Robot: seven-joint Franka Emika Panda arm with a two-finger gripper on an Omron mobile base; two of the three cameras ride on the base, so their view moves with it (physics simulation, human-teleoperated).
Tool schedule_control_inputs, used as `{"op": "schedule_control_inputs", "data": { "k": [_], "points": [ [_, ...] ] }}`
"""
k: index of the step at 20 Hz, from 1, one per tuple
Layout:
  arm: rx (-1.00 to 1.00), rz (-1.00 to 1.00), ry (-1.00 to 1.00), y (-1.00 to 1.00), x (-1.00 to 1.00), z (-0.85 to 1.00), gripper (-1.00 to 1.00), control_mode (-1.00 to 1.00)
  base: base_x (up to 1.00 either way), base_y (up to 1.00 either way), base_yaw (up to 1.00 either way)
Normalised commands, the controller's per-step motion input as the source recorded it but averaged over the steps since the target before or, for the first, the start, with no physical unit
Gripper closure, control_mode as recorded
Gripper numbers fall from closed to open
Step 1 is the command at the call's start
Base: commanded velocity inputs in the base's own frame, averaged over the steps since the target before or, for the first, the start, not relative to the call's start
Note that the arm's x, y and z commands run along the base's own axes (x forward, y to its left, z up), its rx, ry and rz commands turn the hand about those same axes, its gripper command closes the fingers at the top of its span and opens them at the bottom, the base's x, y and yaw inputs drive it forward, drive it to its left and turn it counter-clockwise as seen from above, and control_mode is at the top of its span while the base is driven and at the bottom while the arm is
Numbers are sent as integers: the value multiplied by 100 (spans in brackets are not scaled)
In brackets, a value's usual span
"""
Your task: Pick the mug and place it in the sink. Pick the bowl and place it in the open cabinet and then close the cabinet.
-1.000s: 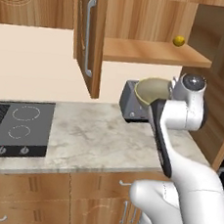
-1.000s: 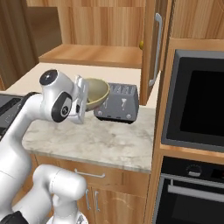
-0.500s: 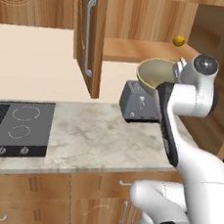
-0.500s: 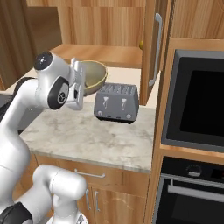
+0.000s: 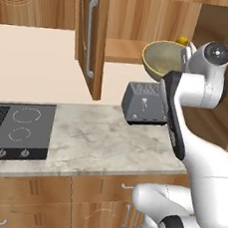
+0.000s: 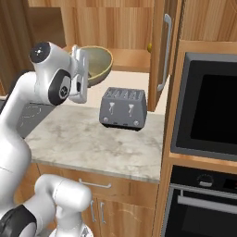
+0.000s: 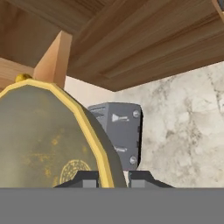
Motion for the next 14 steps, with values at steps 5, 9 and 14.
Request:
{"op": "schedule_control_inputs", "data": {
  "k": [5,9,14],
  "points": [
    [1,0,-4,0,27,26,100,-100,0,0,0],
    [3,1,-2,0,42,17,100,-100,0,0,0],
    [6,1,0,3,53,16,100,-100,0,0,0]
  ]
}}
